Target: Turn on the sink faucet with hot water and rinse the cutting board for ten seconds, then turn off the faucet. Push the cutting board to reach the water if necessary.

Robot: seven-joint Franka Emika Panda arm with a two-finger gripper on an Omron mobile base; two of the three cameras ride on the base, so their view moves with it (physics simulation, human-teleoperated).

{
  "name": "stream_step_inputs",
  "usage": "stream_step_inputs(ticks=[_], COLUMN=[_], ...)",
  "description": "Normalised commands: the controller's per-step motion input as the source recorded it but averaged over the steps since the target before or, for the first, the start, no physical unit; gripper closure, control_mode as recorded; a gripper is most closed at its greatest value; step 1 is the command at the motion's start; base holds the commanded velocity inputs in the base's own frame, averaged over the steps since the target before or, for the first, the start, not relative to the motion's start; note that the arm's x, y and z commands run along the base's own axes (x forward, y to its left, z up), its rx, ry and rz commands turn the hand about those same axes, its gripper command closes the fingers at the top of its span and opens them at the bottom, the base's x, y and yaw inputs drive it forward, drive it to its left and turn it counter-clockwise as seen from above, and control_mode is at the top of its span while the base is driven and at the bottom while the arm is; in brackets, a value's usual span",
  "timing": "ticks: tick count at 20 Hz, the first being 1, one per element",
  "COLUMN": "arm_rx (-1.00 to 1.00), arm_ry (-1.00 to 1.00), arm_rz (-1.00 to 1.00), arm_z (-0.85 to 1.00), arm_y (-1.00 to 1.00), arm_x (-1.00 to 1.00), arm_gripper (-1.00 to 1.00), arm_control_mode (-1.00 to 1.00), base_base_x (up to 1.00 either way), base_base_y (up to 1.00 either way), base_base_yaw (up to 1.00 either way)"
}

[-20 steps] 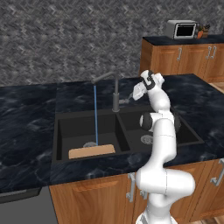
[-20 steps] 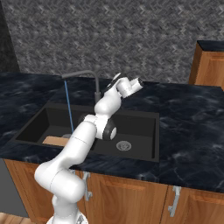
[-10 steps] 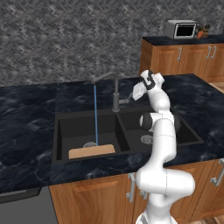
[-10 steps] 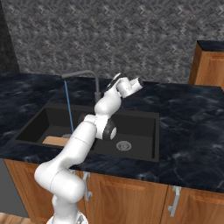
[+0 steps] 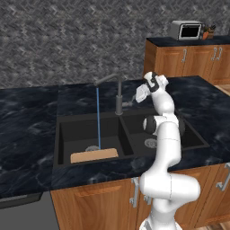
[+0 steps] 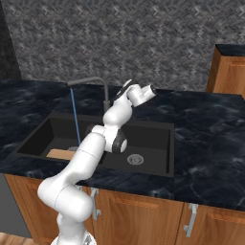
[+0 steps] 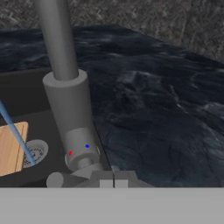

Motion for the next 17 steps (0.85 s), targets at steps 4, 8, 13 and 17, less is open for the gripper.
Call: stream_step_inputs(ticks=[4, 8, 13, 17], arm_rx=[0.00, 0.00, 0.00, 0.00], arm_ry=[0.00, 0.00, 0.00, 0.00], arm_rz=[0.00, 0.00, 0.00, 0.00], arm_z=[0.00, 0.00, 0.00, 0.00], arm_y=[0.32, 0.31, 0.28, 0.23], arm_x=[0.00, 0.00, 0.00, 0.00], arm_gripper=[1.00, 1.00, 1.00, 1.00], arm_control_mode=[-1.00, -1.00, -1.00, -1.00], base_base_x=[0.00, 0.00, 0.00, 0.00], base_base_y=[0.00, 0.00, 0.00, 0.00], base_base_yaw=[0.00, 0.00, 0.00, 0.00])
